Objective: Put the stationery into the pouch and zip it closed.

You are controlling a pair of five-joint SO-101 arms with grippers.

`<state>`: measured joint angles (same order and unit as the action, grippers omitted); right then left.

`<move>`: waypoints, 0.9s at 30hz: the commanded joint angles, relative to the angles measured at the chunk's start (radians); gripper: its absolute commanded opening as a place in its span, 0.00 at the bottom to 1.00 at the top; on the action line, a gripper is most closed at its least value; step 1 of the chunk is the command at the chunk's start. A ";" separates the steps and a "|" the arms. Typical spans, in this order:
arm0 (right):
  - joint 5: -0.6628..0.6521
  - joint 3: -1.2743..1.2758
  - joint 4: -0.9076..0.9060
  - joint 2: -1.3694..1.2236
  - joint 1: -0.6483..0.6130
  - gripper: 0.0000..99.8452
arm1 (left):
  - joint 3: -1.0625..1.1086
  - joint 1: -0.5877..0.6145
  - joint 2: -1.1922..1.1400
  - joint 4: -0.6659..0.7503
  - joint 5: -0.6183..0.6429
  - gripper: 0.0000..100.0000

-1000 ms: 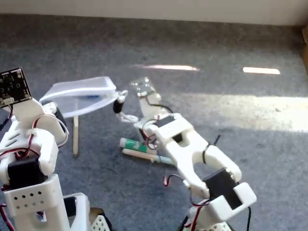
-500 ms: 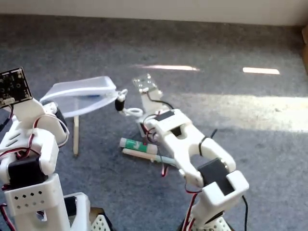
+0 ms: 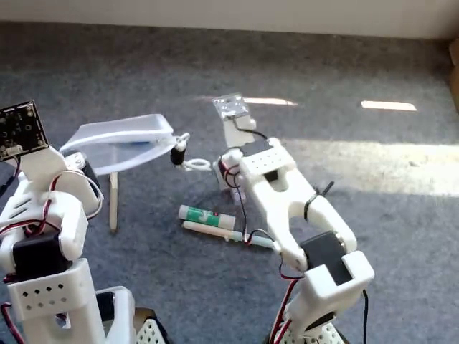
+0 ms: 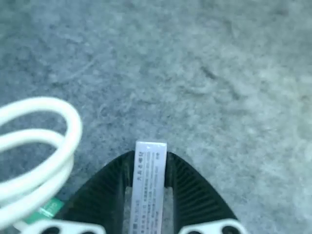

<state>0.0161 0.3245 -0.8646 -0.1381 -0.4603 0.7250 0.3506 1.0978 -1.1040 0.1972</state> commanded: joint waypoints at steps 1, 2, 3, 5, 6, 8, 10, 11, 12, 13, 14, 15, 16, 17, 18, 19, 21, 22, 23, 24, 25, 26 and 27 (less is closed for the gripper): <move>0.032 -0.142 -0.101 0.012 0.056 0.00 | -0.008 -0.012 0.022 0.026 0.008 0.01; 0.032 -0.162 -0.117 0.012 0.068 0.00 | -0.008 -0.028 0.022 0.028 0.008 0.01; 0.032 -0.180 -0.131 0.012 0.079 0.00 | -0.008 -0.042 0.022 0.028 0.008 0.01; 0.032 -0.206 -0.157 0.012 0.097 0.00 | -0.008 -0.074 0.022 0.028 0.008 0.01; 0.032 -0.217 -0.170 0.012 0.104 0.00 | -0.008 -0.085 0.022 0.028 0.008 0.01; 0.032 -0.236 -0.202 0.013 0.107 0.00 | -0.008 -0.105 0.021 0.028 0.008 0.01; 0.032 -0.259 -0.236 0.013 0.107 0.00 | -0.008 -0.117 0.021 0.028 0.008 0.01; 0.032 -0.271 -0.251 0.016 0.107 0.00 | -0.008 -0.127 0.021 0.029 0.008 0.01; 0.028 -0.283 -0.263 0.028 0.107 0.00 | -0.008 -0.137 0.021 0.029 0.008 0.01; 0.026 -0.289 -0.271 0.051 0.108 0.00 | -0.008 -0.148 0.021 0.031 0.008 0.01; 0.026 -0.291 -0.271 0.081 0.108 0.00 | -0.008 -0.157 0.021 0.040 0.008 0.01; 0.026 -0.289 -0.271 0.117 0.108 0.00 | -0.008 -0.165 0.019 0.043 0.008 0.01; 0.026 -0.285 -0.271 0.156 0.108 0.00 | -0.008 -0.166 0.019 0.044 0.008 0.01; 0.026 -0.266 -0.271 0.191 0.108 0.00 | -0.008 -0.168 0.019 0.044 0.008 0.01; 0.026 -0.239 -0.265 0.228 0.108 0.00 | -0.008 -0.171 0.019 0.044 0.008 0.01; 0.026 -0.216 -0.262 0.260 0.108 0.00 | -0.008 -0.173 0.019 0.044 0.008 0.01; 0.026 -0.166 -0.226 0.326 0.108 0.00 | -0.008 -0.183 0.019 0.043 0.008 0.01; 0.026 -0.142 -0.208 0.358 0.108 0.00 | -0.008 -0.194 0.019 0.043 0.008 0.01; 0.026 -0.117 -0.189 0.386 0.108 0.00 | -0.008 -0.203 0.019 0.043 0.006 0.01; 0.028 -0.090 -0.168 0.415 0.108 0.00 | -0.008 -0.214 0.019 0.043 0.005 0.01; 0.028 -0.064 -0.147 0.443 0.108 0.00 | -0.008 -0.222 0.019 0.041 0.005 0.01; 0.028 -0.038 -0.125 0.472 0.108 0.00 | -0.008 -0.226 0.019 0.041 0.005 0.01; 0.028 -0.013 -0.102 0.501 0.107 0.00 | -0.008 -0.226 0.019 0.041 0.005 0.01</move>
<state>0.0361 0.2785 -1.0319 0.2424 -0.3636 0.7250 0.1573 1.0978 -1.0917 0.1972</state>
